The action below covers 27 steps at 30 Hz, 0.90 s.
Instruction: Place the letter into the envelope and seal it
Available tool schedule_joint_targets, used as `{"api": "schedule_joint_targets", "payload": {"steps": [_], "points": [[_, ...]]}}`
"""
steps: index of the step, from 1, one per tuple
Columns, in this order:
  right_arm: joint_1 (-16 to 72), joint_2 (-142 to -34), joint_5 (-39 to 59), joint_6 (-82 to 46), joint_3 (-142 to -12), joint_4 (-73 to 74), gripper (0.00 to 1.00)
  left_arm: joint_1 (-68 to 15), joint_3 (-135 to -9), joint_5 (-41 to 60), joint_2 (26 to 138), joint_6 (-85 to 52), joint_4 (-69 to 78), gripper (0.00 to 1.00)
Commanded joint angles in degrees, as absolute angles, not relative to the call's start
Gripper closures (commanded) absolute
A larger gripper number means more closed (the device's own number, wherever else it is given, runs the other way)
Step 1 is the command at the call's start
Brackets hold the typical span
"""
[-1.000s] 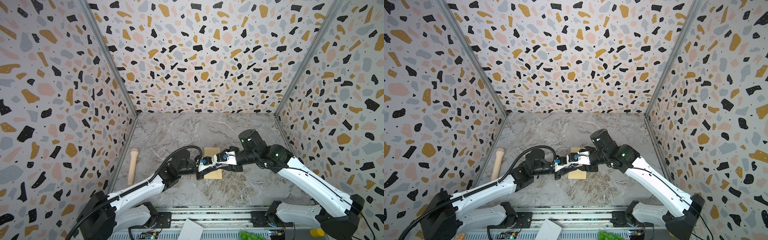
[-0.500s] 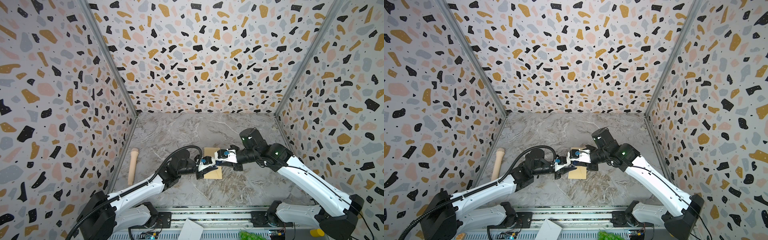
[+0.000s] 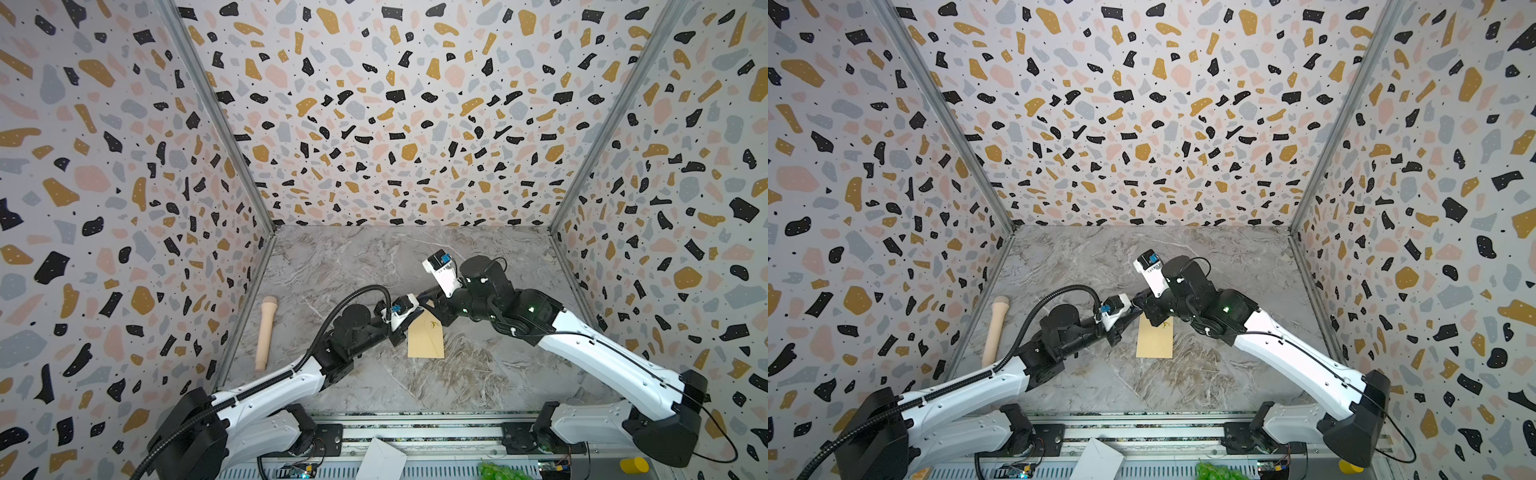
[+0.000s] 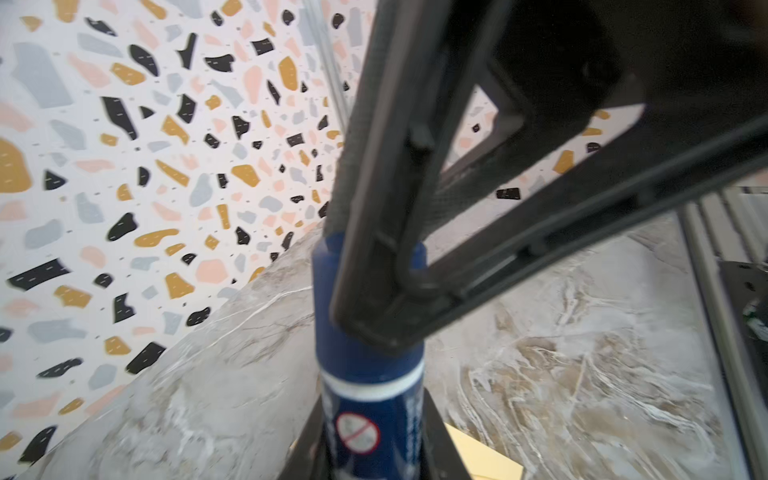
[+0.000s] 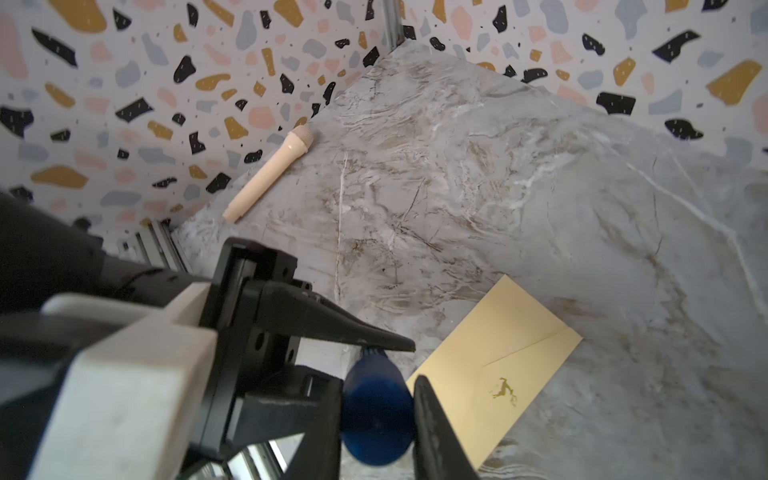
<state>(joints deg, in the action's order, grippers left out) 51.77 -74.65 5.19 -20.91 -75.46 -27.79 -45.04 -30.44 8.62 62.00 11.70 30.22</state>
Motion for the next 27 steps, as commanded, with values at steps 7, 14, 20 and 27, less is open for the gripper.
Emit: {"api": "schedule_joint_targets", "payload": {"steps": [7,14,20,27], "points": [[54.29,-79.30,4.36,-42.91,-74.53,-28.46,0.97,-45.07,-29.41,-0.13,59.03,10.36,43.42,1.00],[52.55,-74.15,9.56,-22.85,-78.58,-30.32,0.48,-44.70,-31.06,8.63,59.19,14.03,37.12,1.00],[47.28,-63.60,22.12,13.71,-79.46,-41.36,0.16,-43.32,-35.08,24.05,61.04,16.21,26.58,1.00],[43.45,-58.03,28.36,31.47,-75.19,-41.05,0.11,-43.09,-40.64,40.62,65.58,22.57,15.38,1.00]]}}
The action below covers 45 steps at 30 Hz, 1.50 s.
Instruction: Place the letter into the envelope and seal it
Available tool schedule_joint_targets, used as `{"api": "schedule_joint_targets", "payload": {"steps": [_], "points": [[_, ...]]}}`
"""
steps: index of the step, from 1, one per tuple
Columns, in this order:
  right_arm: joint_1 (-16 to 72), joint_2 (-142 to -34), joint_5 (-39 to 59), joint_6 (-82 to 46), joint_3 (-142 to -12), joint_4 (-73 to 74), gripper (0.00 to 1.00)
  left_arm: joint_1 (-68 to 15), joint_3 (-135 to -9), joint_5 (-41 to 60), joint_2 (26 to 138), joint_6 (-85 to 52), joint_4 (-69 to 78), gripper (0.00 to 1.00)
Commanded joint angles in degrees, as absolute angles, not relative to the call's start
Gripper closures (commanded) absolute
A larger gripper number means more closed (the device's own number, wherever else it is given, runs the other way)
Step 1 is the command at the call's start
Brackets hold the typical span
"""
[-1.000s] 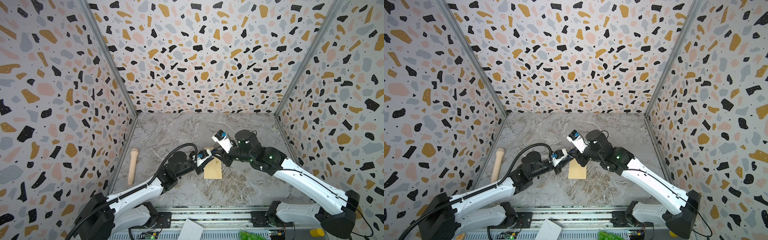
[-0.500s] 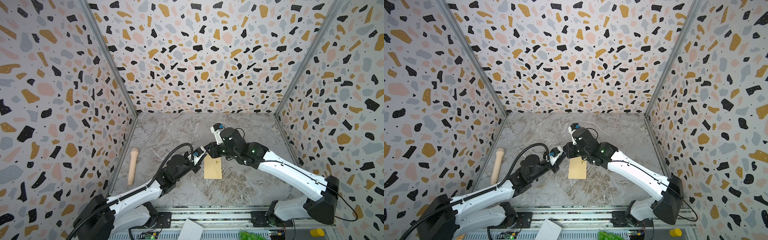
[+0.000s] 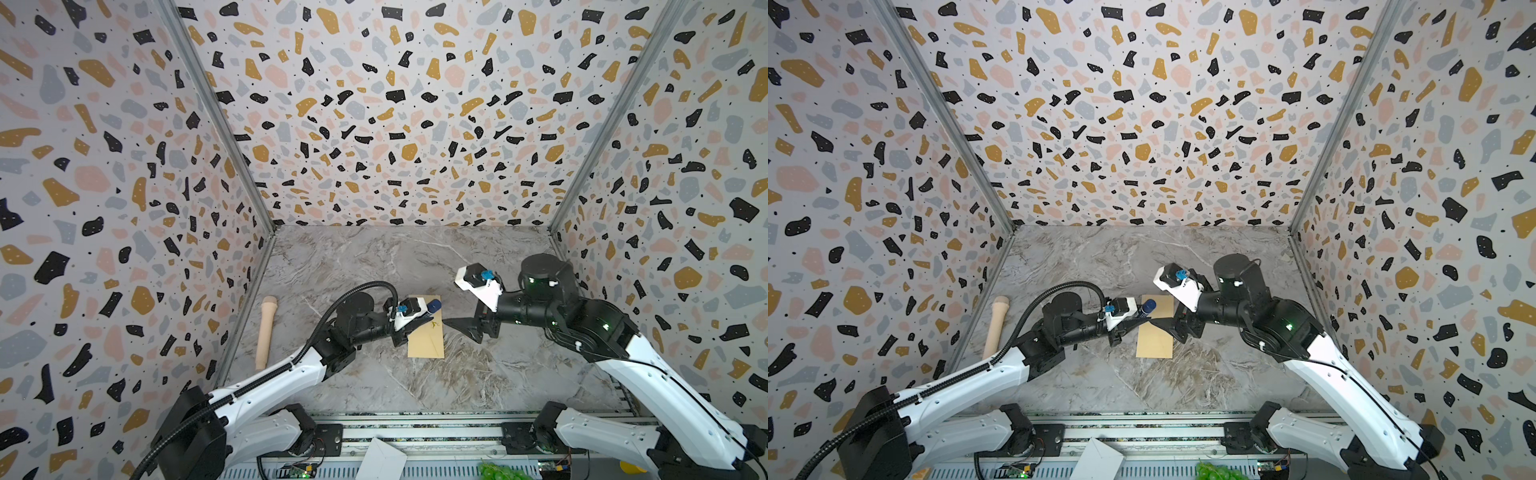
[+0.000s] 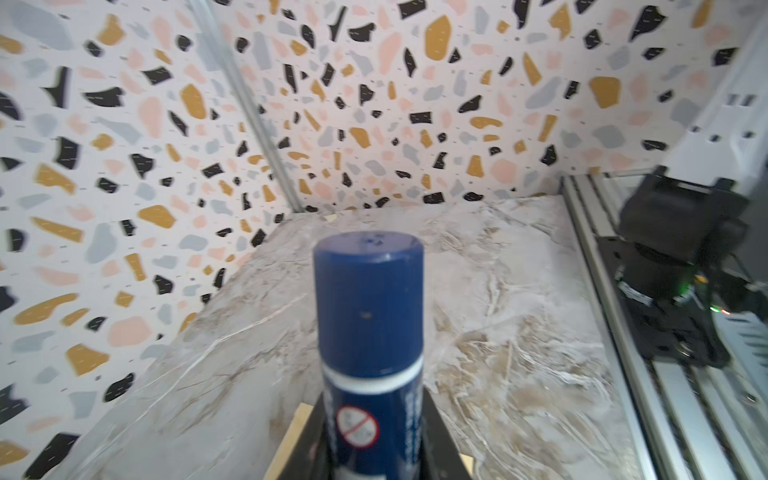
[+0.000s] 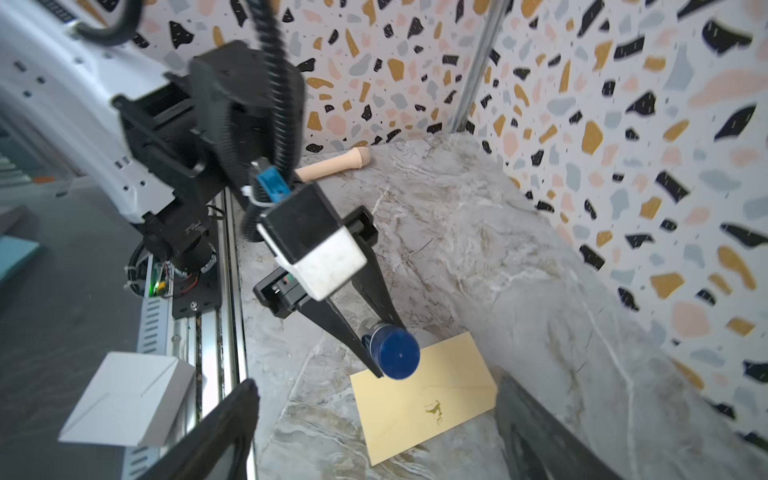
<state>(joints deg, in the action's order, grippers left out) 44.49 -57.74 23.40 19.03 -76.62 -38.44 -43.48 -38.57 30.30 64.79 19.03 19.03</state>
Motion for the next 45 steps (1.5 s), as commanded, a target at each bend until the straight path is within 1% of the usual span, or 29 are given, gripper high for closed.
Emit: {"api": "schedule_joint_targets", "payload": {"steps": [1,4,8,11,13,15,18,21,23,24,26,29,31,32,37,39,44,45], "points": [[42.88,-58.22,29.83,33.81,-74.92,-41.53,0.11,-43.15,-40.78,41.81,65.85,22.65,15.34,1.00],[42.19,-59.56,32.07,38.08,-74.24,-42.67,0.14,-43.15,-40.87,43.44,66.19,23.23,15.21,1.00],[42.11,-61.78,33.42,40.24,-72.39,-42.72,0.19,-43.13,-40.96,44.12,66.43,23.46,15.29,1.00],[42.10,-62.71,35.30,41.13,-70.79,-42.20,0.25,-43.14,-40.96,43.88,66.63,23.47,15.42,1.00],[42.15,-62.60,35.29,40.96,-69.48,-41.03,0.31,-43.15,-40.87,43.80,66.62,23.47,15.54,1.00],[42.10,-62.75,35.24,41.09,-68.91,-40.87,0.35,-43.15,-40.87,43.86,66.64,23.38,15.69,1.00],[42.12,-62.98,35.24,40.74,-68.67,-40.18,0.48,-43.11,-40.72,43.78,66.70,23.09,16.04,1.00],[42.12,-63.26,35.41,40.34,-68.71,-39.78,0.59,-43.15,-40.56,43.68,66.80,22.83,16.31,1.00],[42.14,-63.37,35.51,40.14,-68.78,-39.73,0.62,-43.14,-40.43,43.60,66.80,22.76,16.54,1.00],[42.10,-63.47,35.51,40.06,-68.77,-39.86,0.65,-43.12,-40.48,43.44,66.80,22.70,16.64,1.00],[42.10,-63.86,35.60,39.78,-69.03,-40.16,0.74,-43.14,-40.43,43.18,66.71,22.55,16.86,1.00],[42.10,-64.16,35.99,38.25,-69.16,-39.72,0.90,-43.15,-40.26,42.37,66.67,22.25,17.41,1.00],[42.10,-63.95,36.08,35.88,-68.89,-38.21,0.97,-43.15,-39.88,40.53,66.40,21.27,18.59,1.00],[42.11,-63.78,35.34,33.28,-68.63,-36.27,1.00,-43.14,-39.68,38.99,66.30,20.53,19.54,1.00],[42.40,-63.37,28.97,10.25,-65.89,-24.33,1.00,-43.14,-37.51,24.70,64.65,14.32,28.87,1.00],[43.80,-64.83,20.07,-2.29,-66.39,-22.16,1.00,-43.13,-37.23,18.84,64.10,12.92,31.07,1.00],[50.90,-71.23,0.82,-23.60,-71.86,-27.61,1.00,-43.18,-35.65,6.26,62.18,10.81,36.01,1.00],[52.29,-72.74,-1.59,-27.73,-73.02,-28.59,1.00,-43.14,-35.30,4.20,61.89,10.27,37.22,1.00]]}}
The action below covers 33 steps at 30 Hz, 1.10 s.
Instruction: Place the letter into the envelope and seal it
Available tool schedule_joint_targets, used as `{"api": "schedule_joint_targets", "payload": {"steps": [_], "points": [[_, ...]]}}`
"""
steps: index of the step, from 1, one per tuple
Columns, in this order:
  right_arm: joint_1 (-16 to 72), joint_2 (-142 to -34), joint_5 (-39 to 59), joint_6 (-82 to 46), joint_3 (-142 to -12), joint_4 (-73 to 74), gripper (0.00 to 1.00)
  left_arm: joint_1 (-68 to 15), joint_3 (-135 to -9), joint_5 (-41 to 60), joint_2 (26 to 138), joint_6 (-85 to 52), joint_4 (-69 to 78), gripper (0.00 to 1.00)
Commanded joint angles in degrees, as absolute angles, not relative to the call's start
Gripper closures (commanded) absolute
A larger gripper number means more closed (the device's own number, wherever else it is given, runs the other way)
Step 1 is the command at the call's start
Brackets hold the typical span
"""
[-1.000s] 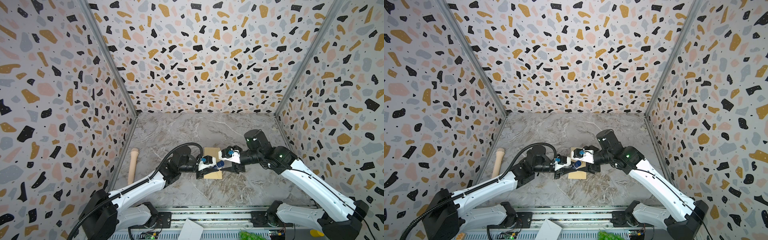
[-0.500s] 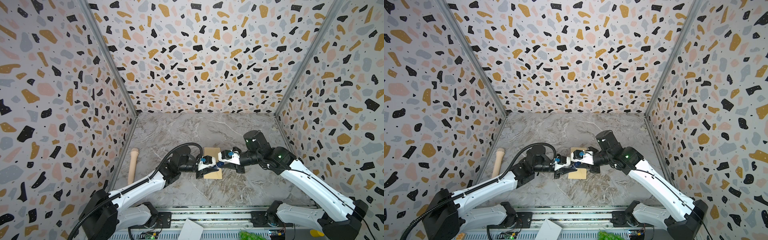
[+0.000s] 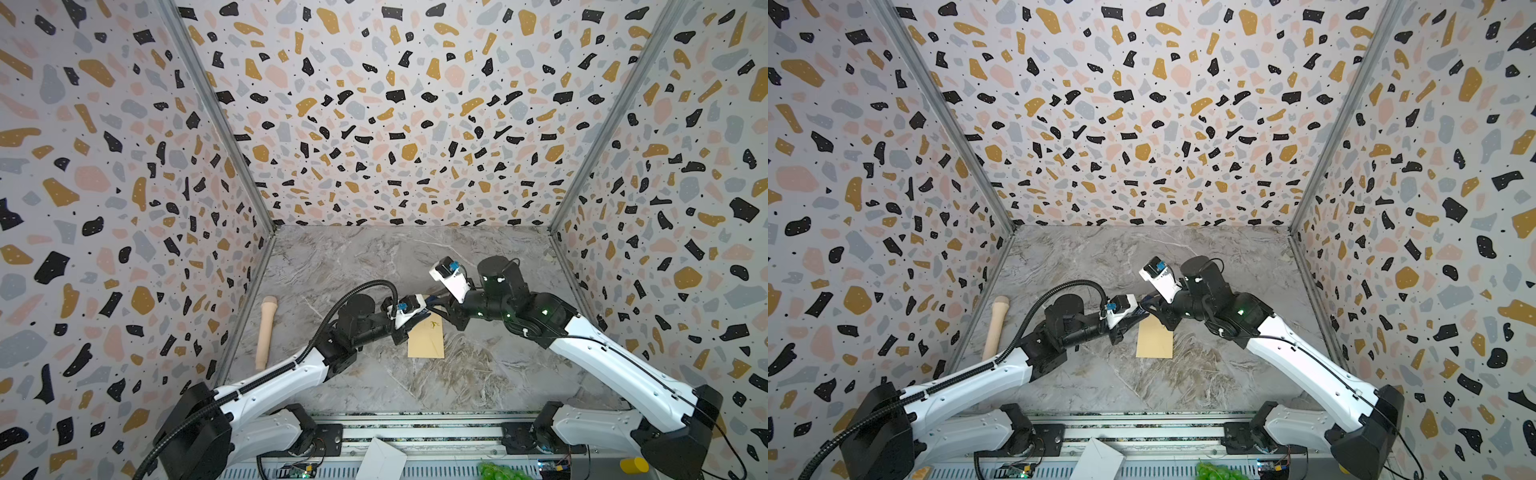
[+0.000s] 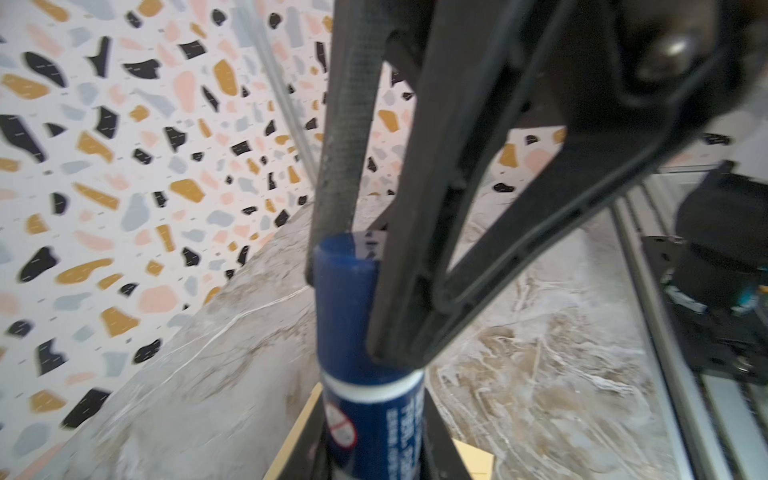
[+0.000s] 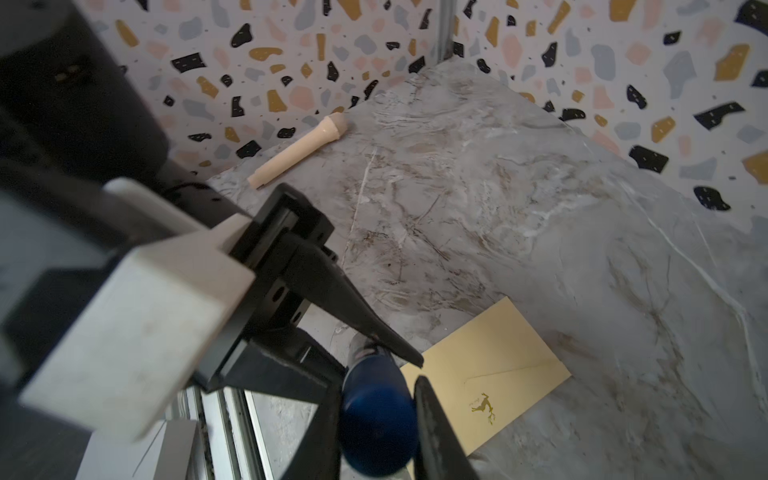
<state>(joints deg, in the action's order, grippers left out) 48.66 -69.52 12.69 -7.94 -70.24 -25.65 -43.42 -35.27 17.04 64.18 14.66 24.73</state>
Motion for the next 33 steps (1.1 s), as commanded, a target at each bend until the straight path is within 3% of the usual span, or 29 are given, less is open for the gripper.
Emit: {"api": "schedule_joint_targets", "payload": {"steps": [1,5,13,17,24,26,29,33], "points": [[53.09,-74.12,-3.46,-31.75,-74.01,-29.66,1.00,-43.24,-35.09,2.67,61.79,9.87,37.96,1.00],[55.17,-78.61,-3.65,-44.53,-74.88,-29.32,1.00,-43.99,-35.05,-2.90,61.70,10.77,38.24,1.00],[56.38,-81.50,-1.07,-46.22,-75.51,-25.97,1.00,-45.74,-34.45,-5.07,62.07,13.38,38.06,1.00],[55.29,-78.62,-0.03,-42.13,-76.21,-25.61,0.76,-45.54,-34.16,-1.89,62.06,13.09,36.93,1.00],[48.68,-65.93,6.01,-20.01,-74.90,-25.93,0.28,-42.83,-33.69,8.91,61.61,8.28,34.45,1.00],[46.52,-61.94,7.97,-17.02,-72.76,-23.62,0.27,-42.63,-33.92,12.16,61.70,7.58,33.69,1.00],[42.92,-58.40,11.49,-15.54,-70.40,-20.40,0.32,-42.54,-33.99,17.09,61.88,5.86,33.71,1.00],[39.74,-59.61,18.54,-12.02,-71.22,-20.76,0.37,-42.54,-35.17,24.44,62.47,3.98,33.40,1.00]]}}
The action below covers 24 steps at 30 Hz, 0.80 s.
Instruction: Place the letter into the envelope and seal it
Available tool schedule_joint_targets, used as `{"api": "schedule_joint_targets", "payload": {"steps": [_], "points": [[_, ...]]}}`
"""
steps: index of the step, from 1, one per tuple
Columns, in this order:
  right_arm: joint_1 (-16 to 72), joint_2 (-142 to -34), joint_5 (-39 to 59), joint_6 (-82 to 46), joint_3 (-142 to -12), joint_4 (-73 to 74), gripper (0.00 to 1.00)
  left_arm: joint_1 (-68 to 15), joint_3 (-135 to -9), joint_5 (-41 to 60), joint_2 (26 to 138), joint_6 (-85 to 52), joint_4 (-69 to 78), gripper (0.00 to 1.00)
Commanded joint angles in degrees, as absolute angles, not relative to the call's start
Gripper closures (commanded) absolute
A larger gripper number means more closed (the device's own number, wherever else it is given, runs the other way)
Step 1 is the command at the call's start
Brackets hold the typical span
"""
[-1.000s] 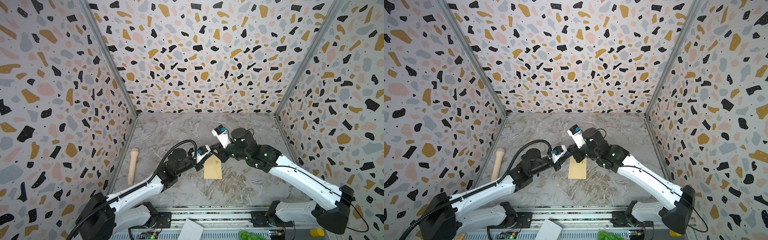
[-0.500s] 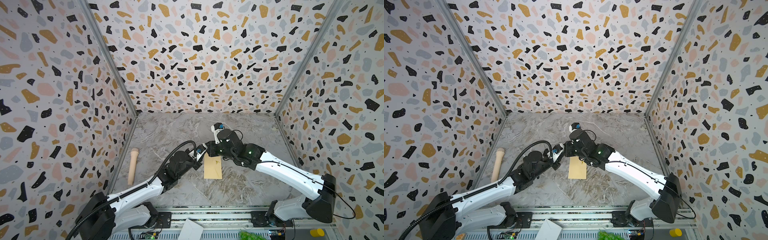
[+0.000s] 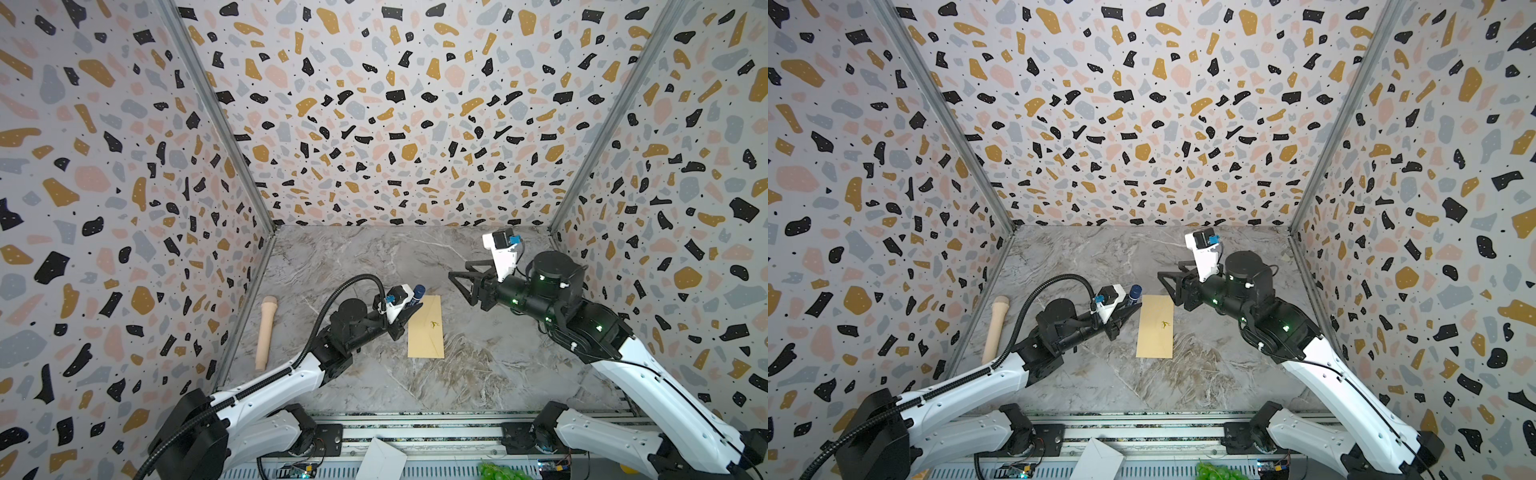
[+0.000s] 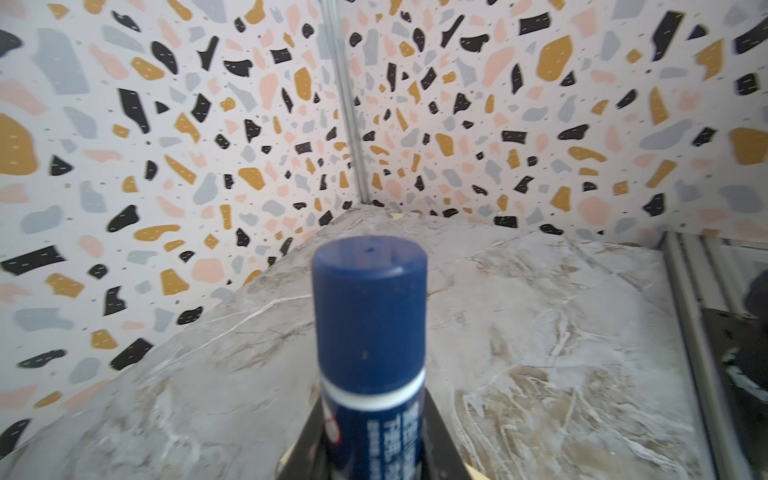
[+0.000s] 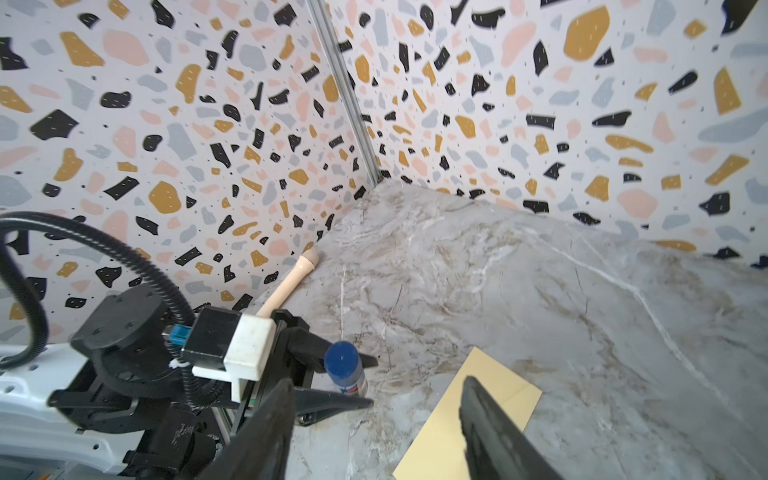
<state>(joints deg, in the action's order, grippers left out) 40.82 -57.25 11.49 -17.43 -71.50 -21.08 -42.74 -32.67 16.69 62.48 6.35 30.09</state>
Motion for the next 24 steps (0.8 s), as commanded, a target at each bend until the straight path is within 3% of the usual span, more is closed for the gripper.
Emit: {"api": "schedule_joint_targets", "payload": {"steps": [1,3,10,16,22,24], "points": [[39.67,-60.27,21.08,-9.47,-71.81,-21.42,0.35,-42.54,-35.29,26.20,62.49,3.67,33.56,1.00],[39.57,-61.76,26.39,-1.34,-73.07,-25.16,0.29,-42.54,-35.57,29.44,62.50,3.61,33.39,1.00],[39.38,-64.71,40.01,20.15,-75.25,-35.87,0.29,-42.54,-37.65,38.65,63.41,9.26,26.83,1.00],[39.32,-64.15,42.53,21.84,-72.76,-33.16,0.47,-42.54,-37.30,39.90,63.10,9.78,27.42,1.00],[39.36,-65.93,43.62,21.97,-72.75,-34.66,0.46,-42.54,-37.41,40.26,63.29,9.70,27.77,1.00],[39.33,-66.69,43.77,22.59,-73.27,-35.64,0.50,-42.54,-37.34,40.19,63.13,9.70,27.94,1.00]]}}
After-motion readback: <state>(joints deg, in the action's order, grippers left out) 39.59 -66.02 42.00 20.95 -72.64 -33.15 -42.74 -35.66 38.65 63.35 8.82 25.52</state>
